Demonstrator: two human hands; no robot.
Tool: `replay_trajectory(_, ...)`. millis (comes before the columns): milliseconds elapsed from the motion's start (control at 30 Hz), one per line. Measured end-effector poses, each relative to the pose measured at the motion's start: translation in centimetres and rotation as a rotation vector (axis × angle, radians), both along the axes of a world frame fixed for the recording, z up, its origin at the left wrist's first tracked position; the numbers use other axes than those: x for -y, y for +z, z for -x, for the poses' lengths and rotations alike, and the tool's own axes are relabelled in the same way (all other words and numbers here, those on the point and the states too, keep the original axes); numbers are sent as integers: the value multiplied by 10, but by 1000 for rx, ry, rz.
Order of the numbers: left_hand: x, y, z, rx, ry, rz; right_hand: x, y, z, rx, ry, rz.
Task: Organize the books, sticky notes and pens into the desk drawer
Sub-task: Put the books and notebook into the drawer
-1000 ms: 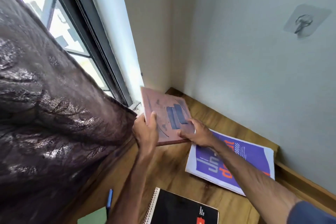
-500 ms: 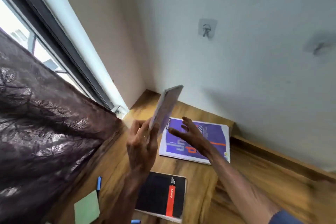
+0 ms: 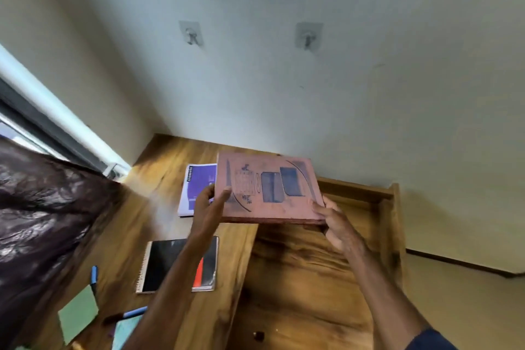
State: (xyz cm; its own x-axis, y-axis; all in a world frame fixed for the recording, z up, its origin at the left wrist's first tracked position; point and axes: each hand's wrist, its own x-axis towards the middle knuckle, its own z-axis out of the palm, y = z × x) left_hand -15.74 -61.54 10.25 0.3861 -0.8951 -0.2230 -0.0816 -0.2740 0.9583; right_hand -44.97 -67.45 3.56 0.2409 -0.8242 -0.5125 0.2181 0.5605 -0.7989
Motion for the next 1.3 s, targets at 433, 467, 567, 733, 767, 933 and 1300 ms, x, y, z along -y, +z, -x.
replay_trajectory(433, -6, -89, 122, 521, -517, -373, -76, -63, 114, -163, -389, -179)
replay_trajectory(467, -8, -95, 126, 531, -547, -419, -74, -65, 117, -197, -377, -165)
replay_trajectory(567, -13, -108, 135, 487, -545, -572, -56, -68, 115, -321, -320, -142)
replay_trajectory(733, -15, -122, 133, 449, -521, -656, -17, -83, 83, -369, -221, -173)
replay_trajectory(767, -13, -123, 131, 455, -523, -662, -10, -87, 75, -363, -212, -194)
replay_trajectory(933, -1, -136, 121, 495, -534, -690, 9, -120, 53, -631, -81, -238)
replay_trajectory(1300, 45, -176, 121, 550, -543, -792, -15, -157, 60, -1093, 276, -108)
